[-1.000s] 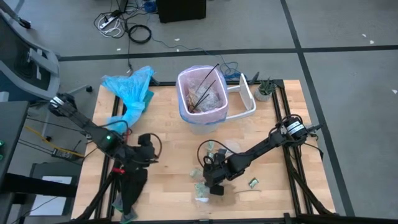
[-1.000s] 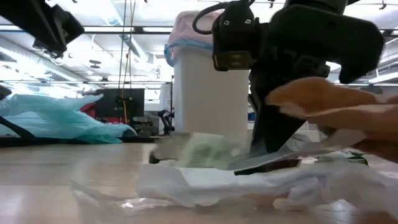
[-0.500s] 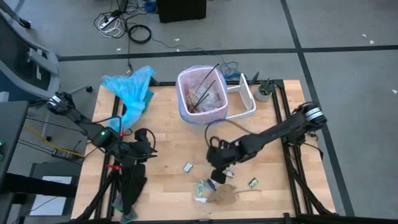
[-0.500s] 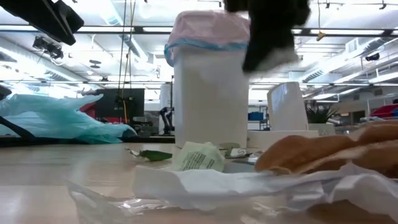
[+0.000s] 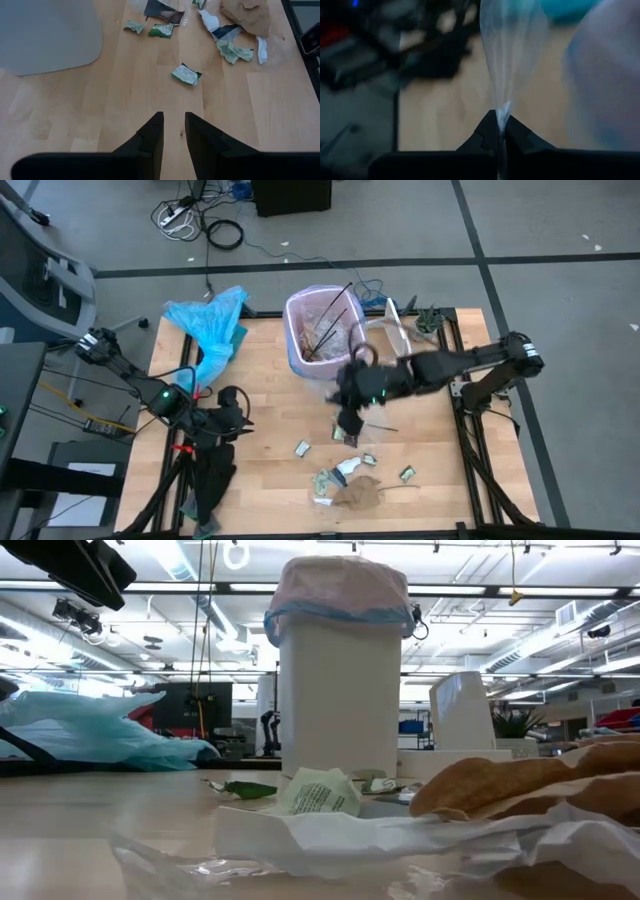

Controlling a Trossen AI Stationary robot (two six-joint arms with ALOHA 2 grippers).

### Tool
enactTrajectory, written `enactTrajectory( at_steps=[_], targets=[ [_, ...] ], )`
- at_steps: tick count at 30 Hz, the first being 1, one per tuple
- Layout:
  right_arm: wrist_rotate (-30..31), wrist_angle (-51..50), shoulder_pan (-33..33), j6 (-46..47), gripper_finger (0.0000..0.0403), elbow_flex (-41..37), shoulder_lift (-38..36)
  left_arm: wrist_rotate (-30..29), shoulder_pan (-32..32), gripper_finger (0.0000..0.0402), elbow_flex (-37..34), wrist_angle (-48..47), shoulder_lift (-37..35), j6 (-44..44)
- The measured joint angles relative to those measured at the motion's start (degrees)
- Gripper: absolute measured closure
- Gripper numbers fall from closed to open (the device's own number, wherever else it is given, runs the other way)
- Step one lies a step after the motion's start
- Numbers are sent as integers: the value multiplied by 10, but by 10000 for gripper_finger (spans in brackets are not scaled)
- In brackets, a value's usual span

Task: Place trash/remove bag and relplace
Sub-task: Put the clear cellophane and white paper into the trash bin, then put the green plastic material and light green plastic material into the trash bin

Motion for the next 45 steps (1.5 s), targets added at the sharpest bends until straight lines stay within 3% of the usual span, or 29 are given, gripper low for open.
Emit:
enactTrajectory(
  at_steps=[4,9,15,19,29,37,45],
  targets=[
    [53,36,-50,-59,403,52,0,0,0,314,0,2,0,0],
    [60,127,-129,-124,403,61,0,0,0,314,0,29,0,0],
    [55,75,-217,-91,396,61,0,-2,0,314,0,33,0,-15],
    [8,29,-251,-71,373,60,3,-2,0,314,0,34,0,-39],
    [-22,34,-263,-68,277,60,5,-2,0,314,0,34,0,-86],
    [-23,-2,-263,-72,235,60,-6,-3,0,314,0,34,0,-76],
    [-152,-126,-251,-10,234,60,-62,-2,0,314,0,33,0,-72]
  ],
)
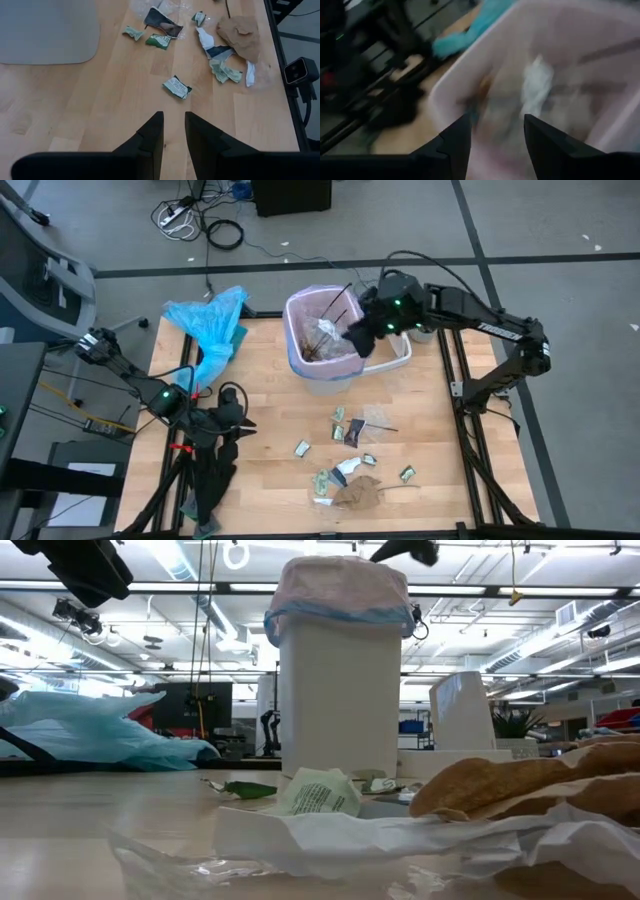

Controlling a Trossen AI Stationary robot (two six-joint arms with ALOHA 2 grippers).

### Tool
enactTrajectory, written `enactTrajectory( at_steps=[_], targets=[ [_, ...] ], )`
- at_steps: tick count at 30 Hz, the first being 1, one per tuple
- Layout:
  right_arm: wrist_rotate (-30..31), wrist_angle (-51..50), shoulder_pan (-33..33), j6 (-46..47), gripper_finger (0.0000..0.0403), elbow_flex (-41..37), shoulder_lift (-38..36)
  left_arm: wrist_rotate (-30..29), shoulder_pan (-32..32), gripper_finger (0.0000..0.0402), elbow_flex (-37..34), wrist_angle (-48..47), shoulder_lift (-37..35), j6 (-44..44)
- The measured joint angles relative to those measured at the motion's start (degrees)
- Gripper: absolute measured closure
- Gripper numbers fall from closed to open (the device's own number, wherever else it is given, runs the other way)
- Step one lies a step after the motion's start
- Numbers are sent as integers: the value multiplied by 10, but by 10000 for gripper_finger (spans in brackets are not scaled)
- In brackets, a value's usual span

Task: Place trash/remove bag and relplace
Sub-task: Put the green plastic material and light green plastic material into the trash bin

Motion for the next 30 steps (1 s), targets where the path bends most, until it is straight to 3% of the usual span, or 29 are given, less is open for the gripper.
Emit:
enactTrajectory(
  at_steps=[4,14,20,30],
  targets=[
    [-1,-81,33,36,234,0,-28,0,0,314,0,0,0,26],
    [141,-270,201,167,234,0,-7,-12,0,314,0,0,0,29],
    [180,-269,283,169,234,0,70,-24,0,314,0,0,0,29],
    [173,-210,340,92,234,0,233,-24,0,314,0,3,0,23]
  ],
)
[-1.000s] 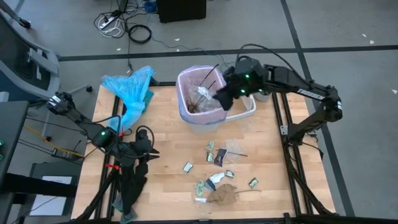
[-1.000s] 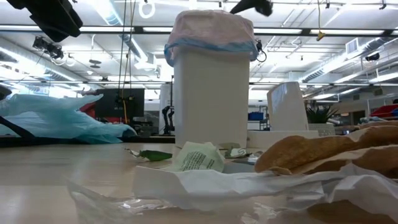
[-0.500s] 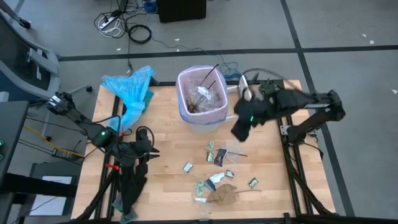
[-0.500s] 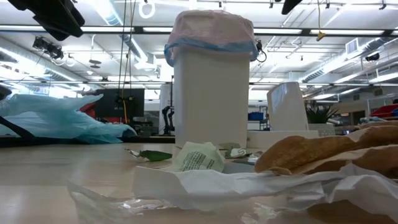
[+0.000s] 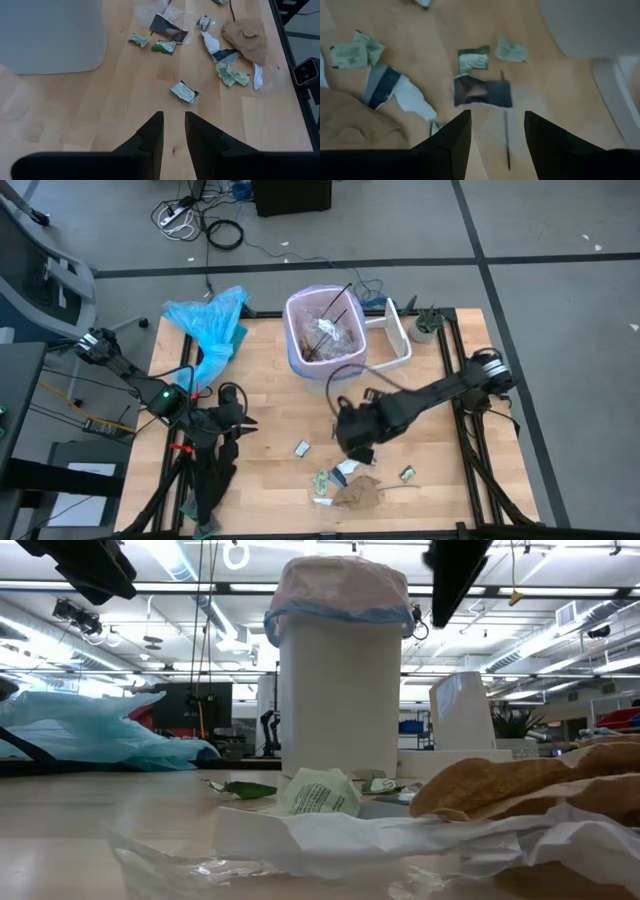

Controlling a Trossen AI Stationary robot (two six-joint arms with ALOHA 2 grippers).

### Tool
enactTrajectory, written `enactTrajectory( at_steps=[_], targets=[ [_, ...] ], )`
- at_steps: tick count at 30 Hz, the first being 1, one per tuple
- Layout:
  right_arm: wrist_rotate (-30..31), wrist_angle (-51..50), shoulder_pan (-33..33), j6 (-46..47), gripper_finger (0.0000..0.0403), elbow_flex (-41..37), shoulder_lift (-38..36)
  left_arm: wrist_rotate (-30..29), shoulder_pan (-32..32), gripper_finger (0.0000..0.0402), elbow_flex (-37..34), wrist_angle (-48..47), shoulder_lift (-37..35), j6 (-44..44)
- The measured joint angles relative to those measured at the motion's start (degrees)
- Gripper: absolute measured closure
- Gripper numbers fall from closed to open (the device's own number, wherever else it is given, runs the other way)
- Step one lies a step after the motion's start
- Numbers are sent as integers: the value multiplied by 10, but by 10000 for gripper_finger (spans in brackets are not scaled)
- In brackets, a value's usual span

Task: Place trash/remove bag and relplace
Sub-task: Put the green plastic material and light green plastic material into the trash bin

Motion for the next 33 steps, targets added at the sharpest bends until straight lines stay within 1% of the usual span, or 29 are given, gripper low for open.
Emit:
enactTrajectory(
  at_steps=[3,6,12,16,18,22,24,28,33],
  targets=[
    [4,40,4,-31,236,0,27,0,0,314,0,7,0,-13],
    [-1,106,-2,-67,239,-21,32,0,0,314,0,8,0,-19],
    [-42,257,-27,-93,249,-142,-8,0,0,314,0,8,0,-43],
    [-42,326,-38,-120,252,-218,-36,0,0,314,0,8,0,-57],
    [-41,379,-47,-141,252,-255,-49,0,0,314,0,8,0,-58],
    [-44,469,-66,-156,248,-309,-53,-2,0,314,0,8,0,-58],
    [-47,481,-74,-156,243,-323,-53,-2,0,314,0,8,0,-64],
    [-62,470,-90,-161,223,-333,-53,-6,0,314,0,7,0,-86],
    [-75,473,-101,-172,177,-333,-53,-14,0,314,0,6,7,-90]
  ],
)
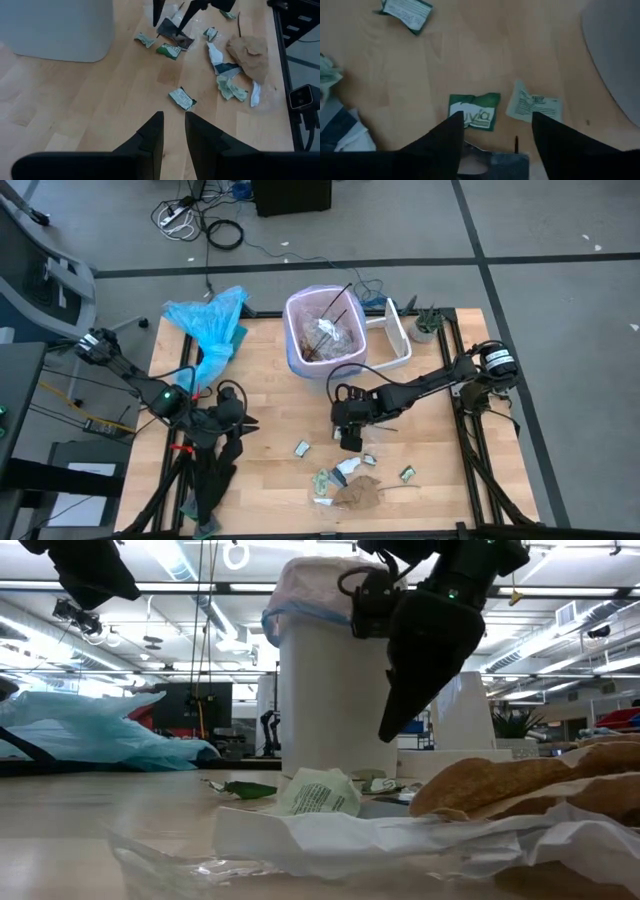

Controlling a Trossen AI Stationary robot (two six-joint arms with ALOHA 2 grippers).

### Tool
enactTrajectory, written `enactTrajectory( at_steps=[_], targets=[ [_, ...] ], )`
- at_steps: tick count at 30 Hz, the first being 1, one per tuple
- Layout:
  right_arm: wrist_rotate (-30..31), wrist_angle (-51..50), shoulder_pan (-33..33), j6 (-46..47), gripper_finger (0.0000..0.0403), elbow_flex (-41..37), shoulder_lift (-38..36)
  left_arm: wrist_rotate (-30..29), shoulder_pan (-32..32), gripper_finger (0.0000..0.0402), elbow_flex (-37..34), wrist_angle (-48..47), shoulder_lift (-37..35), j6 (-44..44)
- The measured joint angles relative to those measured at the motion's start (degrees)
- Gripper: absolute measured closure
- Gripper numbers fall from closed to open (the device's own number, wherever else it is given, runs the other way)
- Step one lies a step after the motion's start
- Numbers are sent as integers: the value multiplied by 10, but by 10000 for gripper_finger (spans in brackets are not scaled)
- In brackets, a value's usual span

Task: Place trash/remove bag and relplace
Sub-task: Put the green plastic material and light green plastic material into the trash bin

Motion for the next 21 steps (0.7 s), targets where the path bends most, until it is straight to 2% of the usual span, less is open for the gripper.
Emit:
enactTrajectory(
  at_steps=[11,17,21],
  targets=[
    [0,47,-4,-129,54,-16,31,-1,0,314,0,-1,30,-1],
    [-1,63,-9,-99,19,-18,65,-1,0,314,0,1,50,-16],
    [-5,78,-14,-77,15,-15,95,-1,0,314,0,6,60,-18]
  ],
)
